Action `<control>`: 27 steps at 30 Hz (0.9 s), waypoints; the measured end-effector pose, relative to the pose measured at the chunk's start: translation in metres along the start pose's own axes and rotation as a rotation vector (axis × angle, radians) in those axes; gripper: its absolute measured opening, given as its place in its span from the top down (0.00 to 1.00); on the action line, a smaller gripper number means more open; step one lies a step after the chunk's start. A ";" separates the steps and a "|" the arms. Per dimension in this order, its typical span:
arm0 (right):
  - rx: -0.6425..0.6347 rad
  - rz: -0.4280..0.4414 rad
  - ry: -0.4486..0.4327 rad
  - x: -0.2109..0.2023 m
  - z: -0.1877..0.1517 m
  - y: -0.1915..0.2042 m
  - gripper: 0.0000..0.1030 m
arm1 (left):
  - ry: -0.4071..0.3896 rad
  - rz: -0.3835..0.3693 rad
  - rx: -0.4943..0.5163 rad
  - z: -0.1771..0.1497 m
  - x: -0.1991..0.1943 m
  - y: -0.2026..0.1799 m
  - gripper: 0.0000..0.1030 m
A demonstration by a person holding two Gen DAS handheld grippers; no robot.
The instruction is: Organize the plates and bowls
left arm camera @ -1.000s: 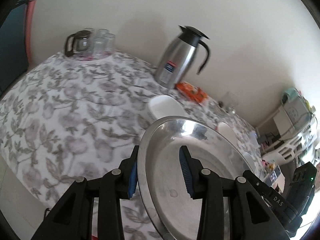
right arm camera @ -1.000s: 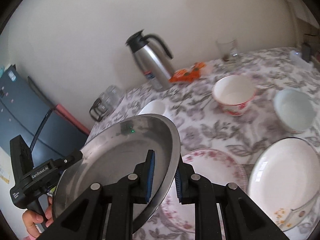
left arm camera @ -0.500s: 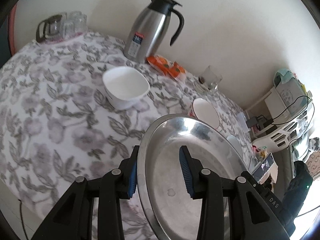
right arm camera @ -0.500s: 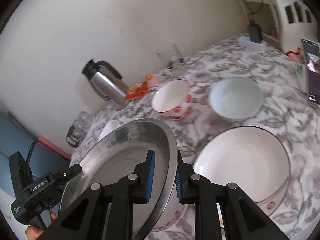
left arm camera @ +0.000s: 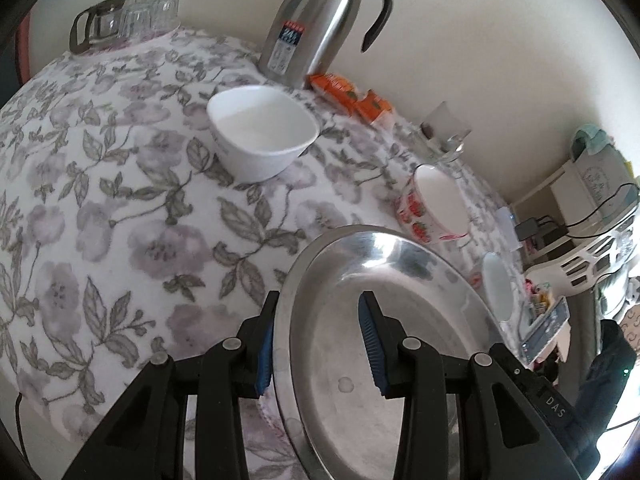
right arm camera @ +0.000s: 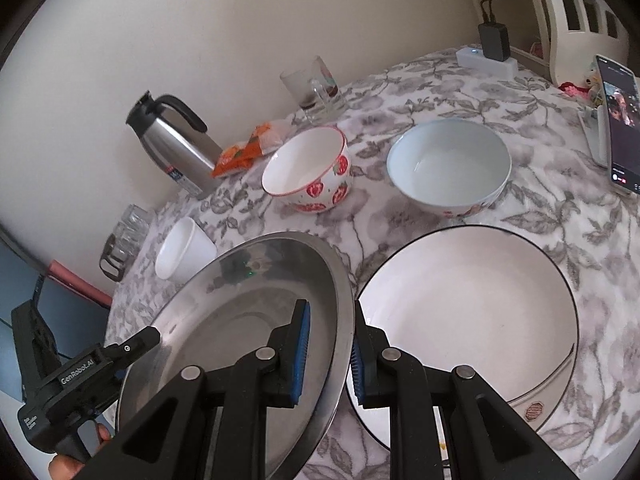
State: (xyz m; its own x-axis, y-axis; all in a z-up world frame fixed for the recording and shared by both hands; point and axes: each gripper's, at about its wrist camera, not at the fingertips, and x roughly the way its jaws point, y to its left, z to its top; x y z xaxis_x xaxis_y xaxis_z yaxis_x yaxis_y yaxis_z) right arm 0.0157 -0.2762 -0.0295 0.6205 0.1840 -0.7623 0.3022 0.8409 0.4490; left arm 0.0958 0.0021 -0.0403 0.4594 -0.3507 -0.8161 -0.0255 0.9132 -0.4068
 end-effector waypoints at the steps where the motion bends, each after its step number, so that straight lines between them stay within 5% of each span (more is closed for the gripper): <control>1: -0.005 -0.009 0.007 0.003 -0.001 0.001 0.81 | 0.004 0.005 -0.002 -0.001 0.002 0.002 0.61; 27: -0.058 -0.083 0.104 0.038 -0.014 0.005 0.81 | 0.117 0.081 -0.046 -0.008 0.033 0.025 0.61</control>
State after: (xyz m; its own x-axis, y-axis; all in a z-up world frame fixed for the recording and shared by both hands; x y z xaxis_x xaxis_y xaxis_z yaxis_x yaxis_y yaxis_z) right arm 0.0306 -0.2580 -0.0623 0.5158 0.1622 -0.8412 0.3054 0.8826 0.3574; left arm 0.1028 0.0115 -0.0808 0.3481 -0.3005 -0.8880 -0.1006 0.9298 -0.3541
